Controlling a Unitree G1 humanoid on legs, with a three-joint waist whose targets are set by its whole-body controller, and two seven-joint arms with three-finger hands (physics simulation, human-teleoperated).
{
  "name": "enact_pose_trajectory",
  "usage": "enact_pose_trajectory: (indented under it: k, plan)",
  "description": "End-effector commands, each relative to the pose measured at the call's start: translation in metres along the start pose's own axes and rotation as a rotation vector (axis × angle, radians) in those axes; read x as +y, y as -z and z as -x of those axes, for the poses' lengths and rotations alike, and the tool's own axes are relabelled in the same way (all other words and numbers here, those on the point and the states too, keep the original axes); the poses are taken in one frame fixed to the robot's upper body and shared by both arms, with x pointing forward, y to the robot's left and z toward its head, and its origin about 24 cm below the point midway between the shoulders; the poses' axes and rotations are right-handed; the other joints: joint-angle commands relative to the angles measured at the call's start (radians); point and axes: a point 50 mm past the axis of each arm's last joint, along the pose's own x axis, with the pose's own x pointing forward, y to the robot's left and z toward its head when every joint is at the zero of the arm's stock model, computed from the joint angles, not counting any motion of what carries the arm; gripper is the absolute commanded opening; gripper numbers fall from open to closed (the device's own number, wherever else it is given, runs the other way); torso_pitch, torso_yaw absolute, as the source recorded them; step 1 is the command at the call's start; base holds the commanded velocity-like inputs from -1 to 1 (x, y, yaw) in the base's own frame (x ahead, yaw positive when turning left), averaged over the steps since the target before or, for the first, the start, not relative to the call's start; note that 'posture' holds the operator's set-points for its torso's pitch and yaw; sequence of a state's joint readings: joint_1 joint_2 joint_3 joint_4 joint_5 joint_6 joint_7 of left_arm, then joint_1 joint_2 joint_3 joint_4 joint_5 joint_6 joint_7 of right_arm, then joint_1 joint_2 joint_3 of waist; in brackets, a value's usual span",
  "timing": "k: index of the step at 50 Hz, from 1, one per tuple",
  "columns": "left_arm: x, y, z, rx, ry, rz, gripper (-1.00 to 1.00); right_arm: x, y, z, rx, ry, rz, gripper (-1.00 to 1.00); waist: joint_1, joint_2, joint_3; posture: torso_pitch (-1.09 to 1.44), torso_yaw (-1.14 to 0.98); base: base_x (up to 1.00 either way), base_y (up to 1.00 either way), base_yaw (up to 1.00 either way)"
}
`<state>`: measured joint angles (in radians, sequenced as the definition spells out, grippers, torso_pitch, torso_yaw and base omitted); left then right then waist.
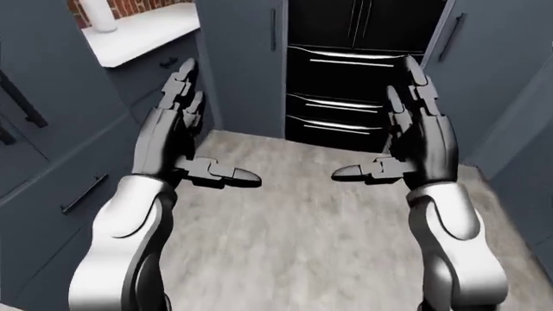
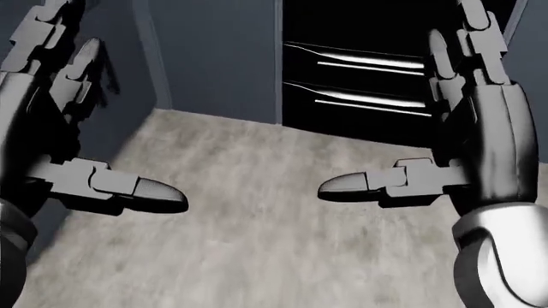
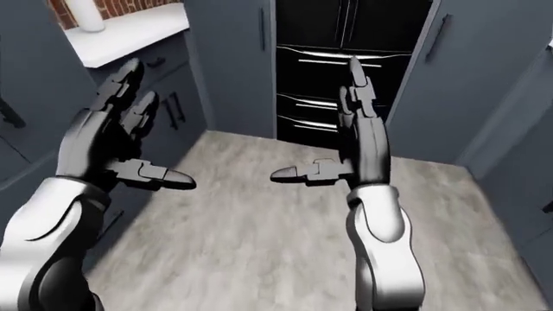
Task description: Move the drinks to the dining counter.
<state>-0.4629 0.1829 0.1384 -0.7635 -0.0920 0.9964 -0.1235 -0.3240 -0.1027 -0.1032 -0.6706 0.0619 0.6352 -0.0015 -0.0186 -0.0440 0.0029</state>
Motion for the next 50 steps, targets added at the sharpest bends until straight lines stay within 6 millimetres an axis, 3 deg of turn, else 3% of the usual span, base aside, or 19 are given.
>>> enact_pose_trajectory:
  k: [1,4,5,6,12,15,16,18,25,27,28,29,32,37,38,39,41,43,50]
  plan:
    - [0.0018,-0.0041,-0.0005,-0.032,-0.010,-0.009,1.00,0.0030,-0.0074,-0.0008,-0.046,-0.015,-0.003,1.00,0.006,-0.003,-0.006,0.00,0.00,1.00,0.00,0.00]
    - [0.0026,-0.0044,-0.0003,-0.032,-0.011,-0.008,1.00,0.0028,-0.0073,-0.0009,-0.046,-0.013,-0.003,1.00,0.035,0.114,0.008,0.00,0.00,1.00,0.00,0.00]
    - [0.0026,-0.0048,-0.0001,-0.032,-0.012,-0.008,1.00,0.0031,-0.0070,-0.0009,-0.045,-0.015,-0.004,1.00,0.031,0.063,0.012,0.00,0.00,1.00,0.00,0.00]
    - [0.0024,-0.0046,0.0002,-0.032,-0.011,-0.008,1.00,0.0033,-0.0073,-0.0007,-0.045,-0.015,-0.004,1.00,0.030,0.084,0.032,0.00,0.00,1.00,0.00,0.00]
    - [0.0024,-0.0047,-0.0003,-0.032,-0.012,-0.008,1.00,0.0035,-0.0078,0.0002,-0.044,-0.020,-0.012,1.00,0.040,0.107,-0.002,0.00,0.00,0.74,0.00,0.00]
    - [0.0030,-0.0045,-0.0006,-0.033,-0.013,-0.008,1.00,0.0030,-0.0099,0.0012,-0.048,-0.024,-0.038,1.00,0.042,0.027,0.023,0.00,0.00,0.00,0.00,0.11]
    - [0.0028,-0.0046,-0.0006,-0.033,-0.013,-0.007,1.00,0.0029,-0.0094,0.0013,-0.050,-0.024,-0.039,1.00,0.026,-0.063,0.028,0.00,0.00,0.00,0.00,0.70]
    - [0.0029,-0.0044,-0.0009,-0.033,-0.013,-0.008,1.00,0.0033,-0.0102,0.0023,-0.054,-0.030,-0.039,1.00,-0.012,-0.007,0.038,0.00,0.00,0.00,0.00,1.00]
    - [0.0030,-0.0060,-0.0007,-0.035,-0.013,-0.010,1.00,0.0042,-0.0144,0.0029,-0.069,-0.049,-0.041,1.00,0.024,0.033,0.038,0.00,0.00,0.00,0.00,1.00]
    - [0.0030,-0.0058,-0.0013,-0.036,-0.012,-0.010,1.00,0.0037,-0.0151,0.0028,-0.072,-0.050,-0.041,1.00,0.051,0.095,0.038,0.00,0.00,0.00,0.00,1.00]
    - [0.0026,-0.0059,-0.0012,-0.036,-0.012,-0.009,1.00,0.0033,-0.0147,0.0029,-0.073,-0.049,-0.041,1.00,0.068,0.169,0.033,0.00,0.00,0.00,0.00,1.00]
    - [0.0024,-0.0059,-0.0011,-0.035,-0.011,-0.010,1.00,0.0031,-0.0145,0.0029,-0.074,-0.049,-0.041,1.00,0.062,0.132,0.027,0.00,0.00,0.00,0.00,1.00]
    - [0.0023,-0.0065,-0.0007,-0.035,-0.012,-0.010,1.00,0.0023,-0.0133,0.0027,-0.074,-0.048,-0.040,1.00,0.090,0.103,-0.009,0.00,0.00,0.00,0.00,1.00]
    - [0.0023,-0.0068,-0.0002,-0.036,-0.012,-0.009,1.00,0.0031,-0.0147,0.0031,-0.080,-0.054,-0.038,1.00,0.061,0.026,0.017,0.00,0.00,0.00,0.00,1.00]
    - [0.0023,-0.0066,-0.0001,-0.036,-0.012,-0.009,1.00,0.0035,-0.0151,0.0034,-0.078,-0.056,-0.038,1.00,0.032,-0.012,0.017,0.00,0.00,0.00,0.85,0.00]
    - [0.0022,-0.0067,0.0000,-0.035,-0.012,-0.009,1.00,0.0039,-0.0149,0.0035,-0.076,-0.059,-0.037,1.00,-0.008,-0.088,0.031,0.00,0.00,0.00,0.81,0.00]
    - [0.0021,-0.0059,0.0000,-0.035,-0.011,-0.009,1.00,0.0050,-0.0142,0.0034,-0.078,-0.064,-0.034,1.00,0.010,-0.044,0.014,0.00,0.00,0.00,0.65,0.00]
    - [0.0031,-0.0062,0.0003,-0.036,-0.013,-0.009,1.00,0.0053,-0.0144,0.0039,-0.079,-0.065,-0.034,1.00,0.004,-0.048,-0.006,0.00,0.00,0.00,0.75,0.00]
    - [0.0025,-0.0070,0.0009,-0.037,-0.012,-0.008,1.00,0.0067,-0.0158,0.0048,-0.086,-0.079,-0.034,1.00,0.018,0.043,0.023,0.00,0.00,0.00,0.00,1.00]
